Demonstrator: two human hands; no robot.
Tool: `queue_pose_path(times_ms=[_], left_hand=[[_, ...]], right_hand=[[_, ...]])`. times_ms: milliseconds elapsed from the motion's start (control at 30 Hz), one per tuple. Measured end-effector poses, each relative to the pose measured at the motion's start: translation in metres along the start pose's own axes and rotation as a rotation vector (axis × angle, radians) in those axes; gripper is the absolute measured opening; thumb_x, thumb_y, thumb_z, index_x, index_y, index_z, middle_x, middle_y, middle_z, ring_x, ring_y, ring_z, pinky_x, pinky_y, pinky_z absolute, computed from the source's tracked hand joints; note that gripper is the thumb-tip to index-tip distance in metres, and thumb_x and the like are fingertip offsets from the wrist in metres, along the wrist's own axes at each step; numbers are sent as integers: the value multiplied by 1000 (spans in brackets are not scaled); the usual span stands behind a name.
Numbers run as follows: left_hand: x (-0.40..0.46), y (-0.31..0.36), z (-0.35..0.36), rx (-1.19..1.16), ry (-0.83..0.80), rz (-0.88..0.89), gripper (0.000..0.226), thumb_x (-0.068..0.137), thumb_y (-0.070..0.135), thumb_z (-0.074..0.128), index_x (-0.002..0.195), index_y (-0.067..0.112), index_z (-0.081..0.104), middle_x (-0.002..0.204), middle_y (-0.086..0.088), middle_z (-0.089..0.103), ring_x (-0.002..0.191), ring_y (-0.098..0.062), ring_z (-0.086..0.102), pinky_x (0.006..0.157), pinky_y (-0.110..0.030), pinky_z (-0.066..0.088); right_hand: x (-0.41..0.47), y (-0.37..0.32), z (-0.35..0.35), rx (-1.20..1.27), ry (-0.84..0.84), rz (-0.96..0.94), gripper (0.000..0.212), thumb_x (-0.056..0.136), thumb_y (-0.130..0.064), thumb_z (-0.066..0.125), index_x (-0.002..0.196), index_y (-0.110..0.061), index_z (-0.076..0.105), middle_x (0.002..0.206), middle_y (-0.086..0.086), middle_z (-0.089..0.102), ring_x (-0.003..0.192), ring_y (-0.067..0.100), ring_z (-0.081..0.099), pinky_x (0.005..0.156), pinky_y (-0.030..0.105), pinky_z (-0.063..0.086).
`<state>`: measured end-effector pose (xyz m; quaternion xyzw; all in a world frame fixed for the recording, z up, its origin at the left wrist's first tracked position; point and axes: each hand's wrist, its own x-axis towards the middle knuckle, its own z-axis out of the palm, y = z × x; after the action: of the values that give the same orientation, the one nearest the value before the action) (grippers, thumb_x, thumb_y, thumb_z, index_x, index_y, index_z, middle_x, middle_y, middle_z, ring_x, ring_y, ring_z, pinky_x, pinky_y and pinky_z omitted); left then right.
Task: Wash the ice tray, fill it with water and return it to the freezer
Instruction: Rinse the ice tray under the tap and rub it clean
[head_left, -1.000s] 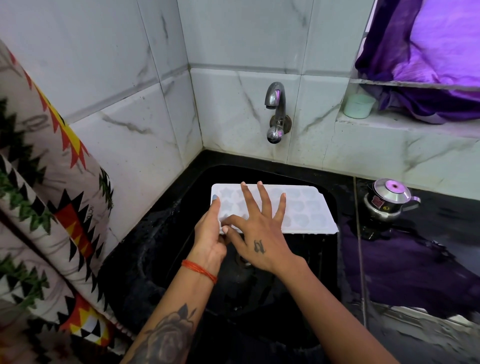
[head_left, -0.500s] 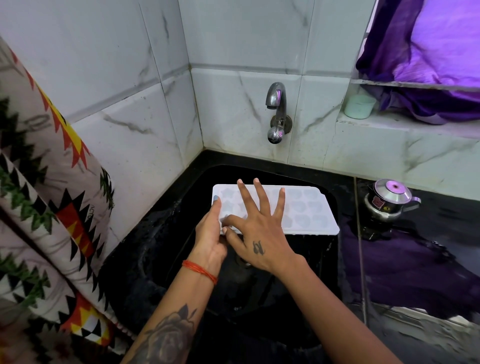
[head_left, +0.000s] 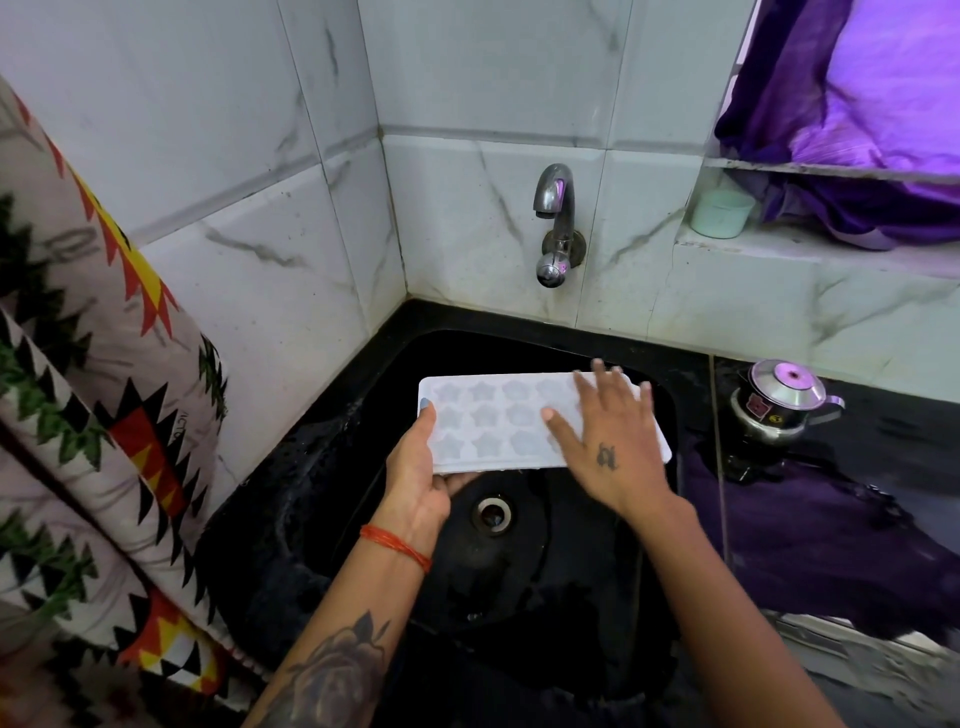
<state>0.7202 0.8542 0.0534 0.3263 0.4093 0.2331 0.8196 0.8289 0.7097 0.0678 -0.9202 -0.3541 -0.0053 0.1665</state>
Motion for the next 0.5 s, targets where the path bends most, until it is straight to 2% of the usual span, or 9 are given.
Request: queue_pose_path(times_ms=[100, 233, 333, 500], left_hand=[[-1, 0, -1, 9, 4, 4, 20, 93, 33, 57, 91, 15, 62, 85, -7, 69, 77, -25, 67, 61, -45, 55], [-2, -2, 0, 56, 2, 42, 21, 94, 35, 56, 91, 15, 63, 82, -5, 71, 73, -23, 69, 58, -40, 58], [-2, -1, -1, 74, 11, 49, 25, 93, 38, 56, 97, 14, 64, 85, -6, 72, 72, -22, 70, 53, -35, 59], [1, -1, 0, 77, 28, 39, 35, 92, 42, 55, 109, 12, 65, 92, -9, 72, 80, -24, 70, 64, -38, 58]], right_hand=[[4, 22, -2, -108, -148, 153, 78, 94, -62, 14, 152, -11, 3, 160, 10, -8, 147, 24, -12, 116, 41, -14], [8, 20, 7, -32, -304, 191, 82, 93, -63, 12, 150, -8, -9, 158, 10, -17, 145, 25, -19, 116, 39, -14], [12, 4, 11, 0, -312, 151, 82, 94, -62, 13, 150, -8, -11, 157, 14, -20, 144, 27, -21, 116, 39, -14], [17, -37, 18, 17, -334, -51, 73, 98, -56, 13, 149, -12, -14, 155, 13, -24, 143, 25, -24, 117, 38, -14]])
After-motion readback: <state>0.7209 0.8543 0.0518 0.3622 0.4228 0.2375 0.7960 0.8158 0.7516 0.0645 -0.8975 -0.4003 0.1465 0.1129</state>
